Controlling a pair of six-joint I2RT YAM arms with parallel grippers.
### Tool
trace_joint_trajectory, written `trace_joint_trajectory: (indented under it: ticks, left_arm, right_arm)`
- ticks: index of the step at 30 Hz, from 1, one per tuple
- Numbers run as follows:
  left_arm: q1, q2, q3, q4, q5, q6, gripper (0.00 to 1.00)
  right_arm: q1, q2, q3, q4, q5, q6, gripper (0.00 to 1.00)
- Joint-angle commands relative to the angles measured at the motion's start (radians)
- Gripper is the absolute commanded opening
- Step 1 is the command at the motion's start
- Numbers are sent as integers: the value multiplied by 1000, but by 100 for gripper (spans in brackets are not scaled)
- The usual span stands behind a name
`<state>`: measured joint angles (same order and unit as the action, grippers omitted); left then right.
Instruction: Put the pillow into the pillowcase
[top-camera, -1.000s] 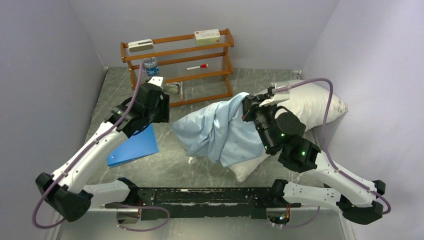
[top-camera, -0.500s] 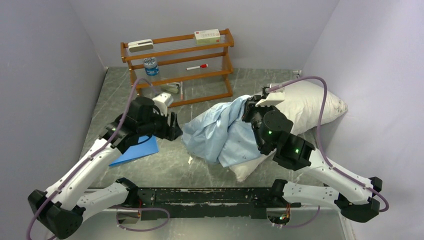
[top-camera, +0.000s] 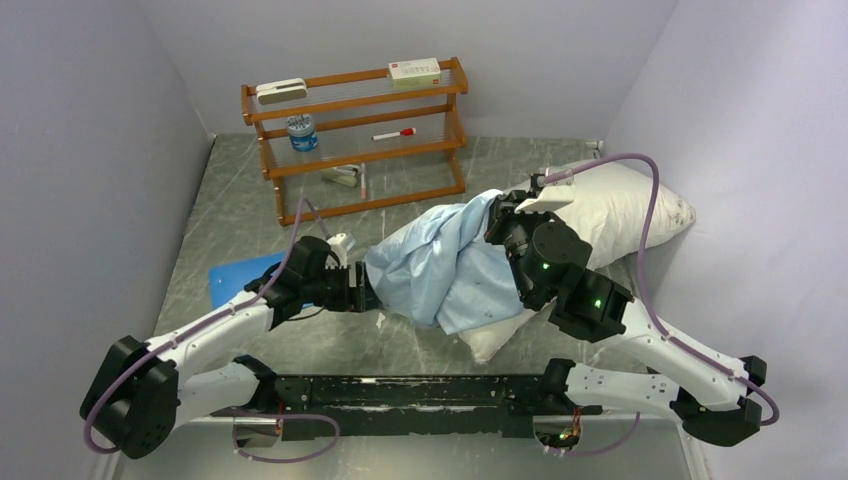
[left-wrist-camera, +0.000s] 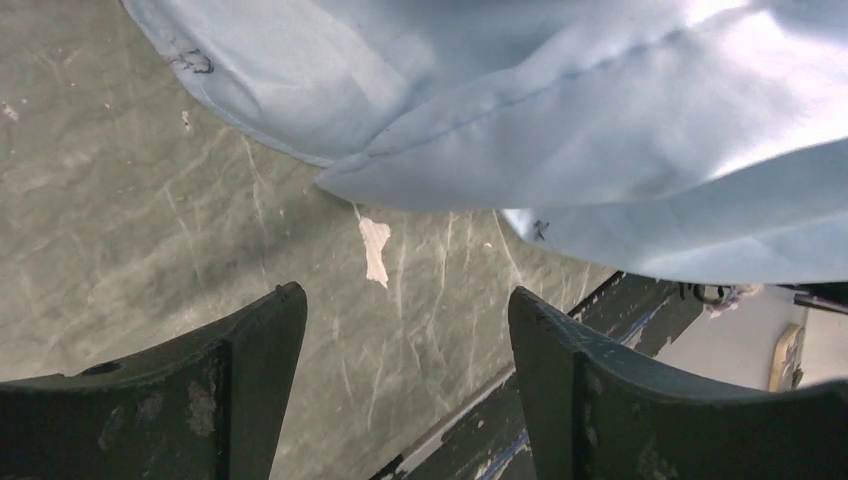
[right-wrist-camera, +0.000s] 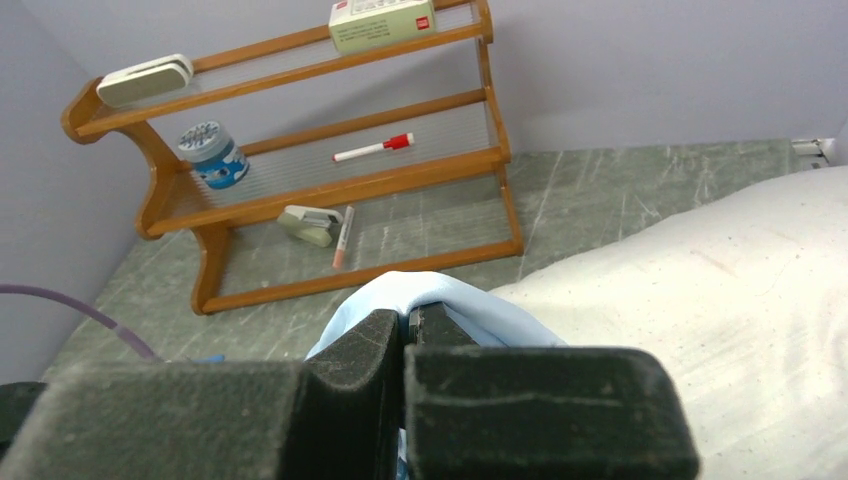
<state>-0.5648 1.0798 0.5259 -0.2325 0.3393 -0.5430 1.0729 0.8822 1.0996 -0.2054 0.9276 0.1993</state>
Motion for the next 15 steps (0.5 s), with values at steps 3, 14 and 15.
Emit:
trace_joint_trajectory:
  ticks: [3, 14, 15]
  left_arm:
    - [-18, 45, -64, 374, -28, -67, 79]
    - [-110, 216, 20, 379, -158, -11, 38]
    - [-113, 199, 37, 344, -191, -9, 24]
  right_arm:
    - [-3, -14, 0, 39, -15, 20, 0]
    - [-4, -21, -6, 53, -16, 0, 0]
    - [-3, -18, -6, 53, -20, -1, 0]
